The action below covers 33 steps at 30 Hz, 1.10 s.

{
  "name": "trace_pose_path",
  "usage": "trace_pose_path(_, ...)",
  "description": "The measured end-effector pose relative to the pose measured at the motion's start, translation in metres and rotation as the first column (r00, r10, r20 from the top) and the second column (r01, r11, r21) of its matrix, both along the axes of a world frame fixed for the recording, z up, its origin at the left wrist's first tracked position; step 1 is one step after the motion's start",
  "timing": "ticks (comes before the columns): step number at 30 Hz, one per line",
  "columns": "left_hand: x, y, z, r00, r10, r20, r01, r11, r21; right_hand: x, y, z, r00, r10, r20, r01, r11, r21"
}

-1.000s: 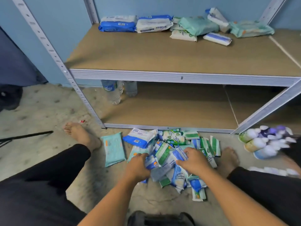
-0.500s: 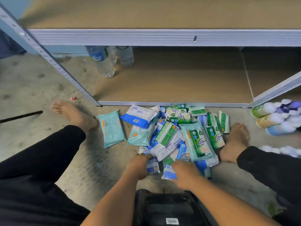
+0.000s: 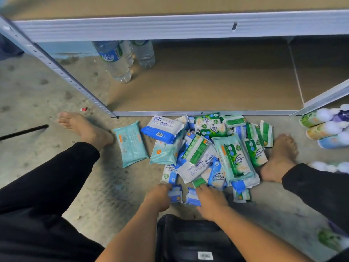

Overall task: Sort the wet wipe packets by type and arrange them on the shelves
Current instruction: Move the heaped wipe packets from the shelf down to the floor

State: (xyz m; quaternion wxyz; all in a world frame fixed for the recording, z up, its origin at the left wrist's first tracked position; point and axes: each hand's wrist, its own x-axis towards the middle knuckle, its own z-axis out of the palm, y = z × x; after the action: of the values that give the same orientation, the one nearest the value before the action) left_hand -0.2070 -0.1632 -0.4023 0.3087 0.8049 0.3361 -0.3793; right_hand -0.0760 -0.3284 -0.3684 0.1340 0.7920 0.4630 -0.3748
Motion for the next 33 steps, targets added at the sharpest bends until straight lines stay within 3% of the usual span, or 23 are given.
trace_pose_path(5, 0.014, 0.005, 0.013, 0.998, -0.002, 0.058, 0.0, 1.0, 0.029, 0.012, 0.002, 0.011, 0.999, -0.029, 0.017, 0.028, 0.998, 0.048)
trace_pose_path(13, 0.05, 0.022, 0.084, 0.959, -0.013, 0.284, -0.047, 0.977, 0.206, 0.044, 0.017, 0.062, 0.979, -0.193, 0.06, 0.173, 0.955, 0.24)
trace_pose_path(20, 0.092, 0.034, 0.169, 0.921, -0.256, 0.295, 0.128, 0.911, 0.391, 0.087, 0.048, 0.139, 0.96, -0.264, 0.09, 0.194, 0.865, 0.463)
trace_pose_path(25, 0.137, 0.061, 0.256, 0.812, -0.42, 0.406, 0.153, 0.824, 0.546, 0.14, 0.078, 0.227, 0.94, -0.282, 0.19, 0.094, 0.753, 0.651)
trace_pose_path(33, 0.204, 0.115, 0.341, 0.581, -0.551, 0.599, 0.023, 0.746, 0.665, 0.242, 0.117, 0.337, 0.884, -0.442, 0.156, 0.106, 0.513, 0.852)
